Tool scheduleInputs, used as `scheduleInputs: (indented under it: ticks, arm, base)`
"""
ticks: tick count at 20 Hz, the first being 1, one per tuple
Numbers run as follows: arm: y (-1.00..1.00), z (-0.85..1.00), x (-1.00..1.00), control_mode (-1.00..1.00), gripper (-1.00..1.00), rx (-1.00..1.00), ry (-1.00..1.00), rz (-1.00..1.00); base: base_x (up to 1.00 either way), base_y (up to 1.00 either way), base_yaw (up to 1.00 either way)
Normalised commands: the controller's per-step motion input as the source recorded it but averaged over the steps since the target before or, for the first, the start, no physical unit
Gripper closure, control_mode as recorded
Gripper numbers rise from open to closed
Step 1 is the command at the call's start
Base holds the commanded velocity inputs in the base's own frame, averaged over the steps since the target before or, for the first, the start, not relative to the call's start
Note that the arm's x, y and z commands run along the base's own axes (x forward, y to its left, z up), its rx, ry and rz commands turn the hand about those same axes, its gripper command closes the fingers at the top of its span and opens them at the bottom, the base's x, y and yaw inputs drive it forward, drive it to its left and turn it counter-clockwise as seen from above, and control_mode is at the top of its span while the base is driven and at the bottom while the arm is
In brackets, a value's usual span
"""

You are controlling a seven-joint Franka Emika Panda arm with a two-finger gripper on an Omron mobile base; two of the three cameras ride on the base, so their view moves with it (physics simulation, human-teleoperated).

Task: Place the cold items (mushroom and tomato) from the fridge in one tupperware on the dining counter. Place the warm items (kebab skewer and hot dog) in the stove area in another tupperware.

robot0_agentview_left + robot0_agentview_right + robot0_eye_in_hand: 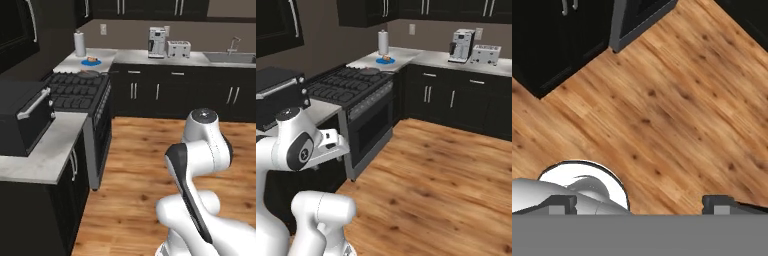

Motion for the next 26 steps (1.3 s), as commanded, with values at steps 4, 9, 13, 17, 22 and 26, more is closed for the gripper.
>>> scheduleInputs:
  ticks: [4, 9, 13, 17, 22, 26]
  arm:
    - [0.0, 0.0, 0.0, 1.0, -1.0, 0.0, 0.0, 0.0]
    - [0.0, 0.0, 0.0, 1.0, -1.0, 0.0, 0.0, 0.0]
    - [0.0, 0.0, 0.0, 1.0, -1.0, 0.0, 0.0, 0.0]
    - [0.0, 0.0, 0.0, 1.0, -1.0, 0.0, 0.0, 0.0]
    - [0.0, 0.0, 0.0, 1.0, -1.0, 0.0, 0.0, 0.0]
    - [0.0, 0.0, 0.0, 1.0, -1.0, 0.0, 0.0, 0.0]
  base:
    - [1.0, -0.2, 0.01]
    - [1.0, -0.17, 0.05]
    - [1.0, -0.13, 0.12]
    - [1.0, -0.27, 0.18]
    - [1.0, -0.54, 0.25]
    - [1.0, -0.62, 0.35]
